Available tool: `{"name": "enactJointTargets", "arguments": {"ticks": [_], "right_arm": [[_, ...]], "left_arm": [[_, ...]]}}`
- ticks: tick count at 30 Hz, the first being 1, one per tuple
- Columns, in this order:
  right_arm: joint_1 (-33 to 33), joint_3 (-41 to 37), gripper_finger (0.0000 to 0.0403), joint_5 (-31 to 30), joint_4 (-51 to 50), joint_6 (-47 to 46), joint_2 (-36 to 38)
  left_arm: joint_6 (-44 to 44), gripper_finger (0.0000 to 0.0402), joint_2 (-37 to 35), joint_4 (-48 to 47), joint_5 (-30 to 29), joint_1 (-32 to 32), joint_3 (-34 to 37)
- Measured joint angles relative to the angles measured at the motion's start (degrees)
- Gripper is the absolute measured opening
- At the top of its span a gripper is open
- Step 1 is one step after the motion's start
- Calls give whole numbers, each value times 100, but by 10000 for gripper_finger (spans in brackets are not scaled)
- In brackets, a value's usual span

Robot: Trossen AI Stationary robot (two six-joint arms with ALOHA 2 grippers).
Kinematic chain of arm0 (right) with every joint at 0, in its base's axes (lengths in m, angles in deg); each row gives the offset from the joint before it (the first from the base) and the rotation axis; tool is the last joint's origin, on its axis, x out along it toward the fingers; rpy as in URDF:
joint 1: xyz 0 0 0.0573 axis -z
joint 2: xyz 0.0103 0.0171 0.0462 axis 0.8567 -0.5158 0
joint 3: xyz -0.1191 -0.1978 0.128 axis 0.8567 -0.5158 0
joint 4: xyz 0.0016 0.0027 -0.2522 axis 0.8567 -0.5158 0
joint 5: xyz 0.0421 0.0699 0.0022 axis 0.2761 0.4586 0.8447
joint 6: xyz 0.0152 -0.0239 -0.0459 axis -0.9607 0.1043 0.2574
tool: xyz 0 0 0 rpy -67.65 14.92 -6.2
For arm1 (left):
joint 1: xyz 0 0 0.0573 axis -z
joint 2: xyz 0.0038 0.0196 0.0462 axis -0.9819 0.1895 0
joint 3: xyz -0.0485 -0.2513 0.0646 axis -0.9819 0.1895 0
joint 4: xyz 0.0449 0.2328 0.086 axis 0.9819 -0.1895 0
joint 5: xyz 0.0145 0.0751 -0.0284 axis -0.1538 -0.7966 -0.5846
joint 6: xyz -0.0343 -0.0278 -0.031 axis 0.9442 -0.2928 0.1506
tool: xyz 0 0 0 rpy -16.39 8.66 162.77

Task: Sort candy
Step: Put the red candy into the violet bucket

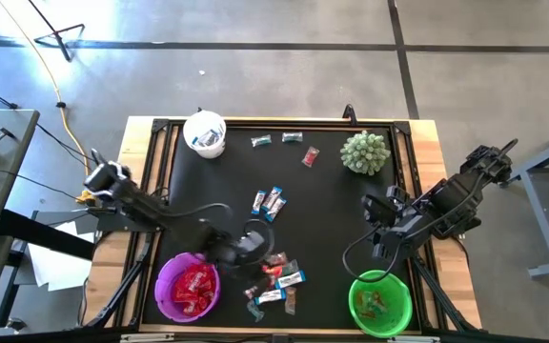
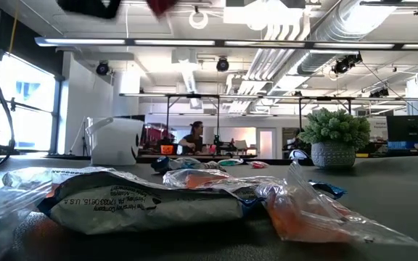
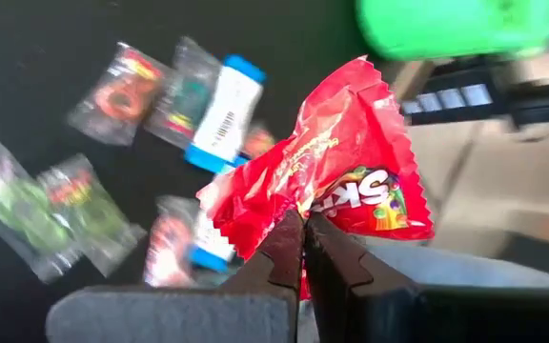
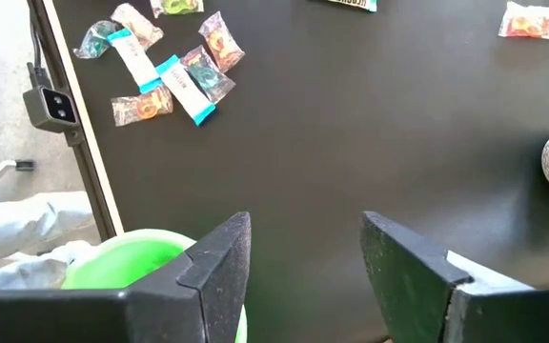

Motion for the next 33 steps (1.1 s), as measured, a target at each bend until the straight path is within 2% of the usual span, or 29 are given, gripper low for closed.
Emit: {"name": "enactJointTargets", "arguments": {"ticks": [6, 11, 13, 17, 20, 26, 33], "right_arm": [[2, 0, 195, -155, 0, 159, 0], [2, 0, 195, -262, 0, 265, 0], [2, 0, 195, -262, 0, 267, 0], [2, 0, 195, -262, 0, 289, 0], [2, 0, 195, -307, 0, 281, 0], [2, 0, 195, -456, 0, -39, 0], [173, 0, 195, -459, 0, -187, 0]], "left_arm": [[903, 0, -950, -450, -508, 584, -11], [1952, 0, -1526, -1528, -1040, 1152, -15], [2483, 0, -1674, -2155, -936, 1346, -15], [3521, 0, -1816, -3558, -198, 1661, -13], [3939, 0, -1816, -4216, 203, 1835, -13], [3272, 1, -1599, -4467, -23, 2087, -13], [2413, 15, -1430, -4234, 424, 2122, -13]]}}
